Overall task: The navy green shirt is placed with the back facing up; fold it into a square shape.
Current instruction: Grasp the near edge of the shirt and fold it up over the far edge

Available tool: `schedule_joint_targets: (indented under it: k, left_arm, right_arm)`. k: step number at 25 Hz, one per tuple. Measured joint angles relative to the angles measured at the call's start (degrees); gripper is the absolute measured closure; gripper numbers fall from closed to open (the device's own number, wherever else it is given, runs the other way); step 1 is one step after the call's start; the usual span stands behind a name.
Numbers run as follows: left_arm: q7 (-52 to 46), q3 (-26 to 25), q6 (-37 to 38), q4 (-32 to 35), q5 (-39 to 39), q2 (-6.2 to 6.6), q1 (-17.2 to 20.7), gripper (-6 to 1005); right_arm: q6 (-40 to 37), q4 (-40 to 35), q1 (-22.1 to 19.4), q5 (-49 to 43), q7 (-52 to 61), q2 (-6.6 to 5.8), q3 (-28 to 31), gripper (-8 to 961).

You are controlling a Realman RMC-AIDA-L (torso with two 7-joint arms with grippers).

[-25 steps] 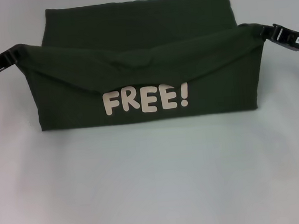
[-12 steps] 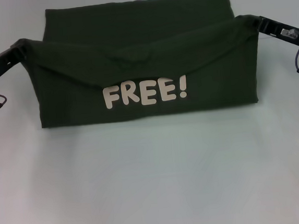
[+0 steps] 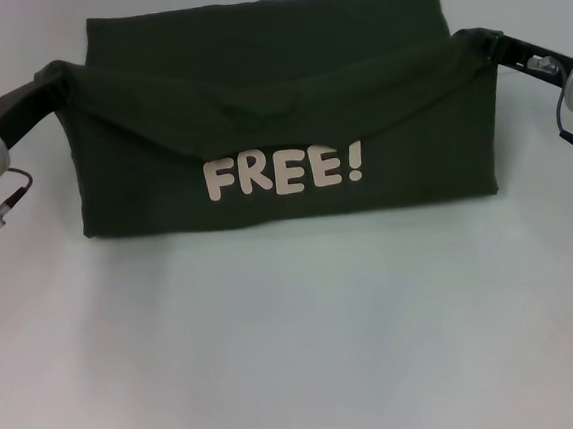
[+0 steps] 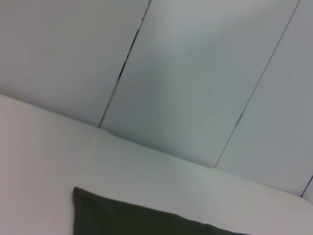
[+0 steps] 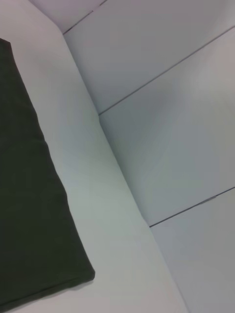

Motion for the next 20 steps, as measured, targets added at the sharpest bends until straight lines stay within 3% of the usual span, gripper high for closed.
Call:
schedule_joint_targets:
  k: [9, 20]
  left_arm:
    - [6.47, -0.26, -1.54, -0.41, -3.27, -0.96, -1.07, 971]
    - [17.71, -0.18, -2.27, -2.23, -10.33, -2.47, -1.54, 971]
  right_arm:
    - [3.60, 3.41, 1.27, 8.54, -10.32, -0.02, 0.00, 910]
    - [4.46, 4.54, 1.94, 9.24, -11.58, 0.14, 0.05, 910]
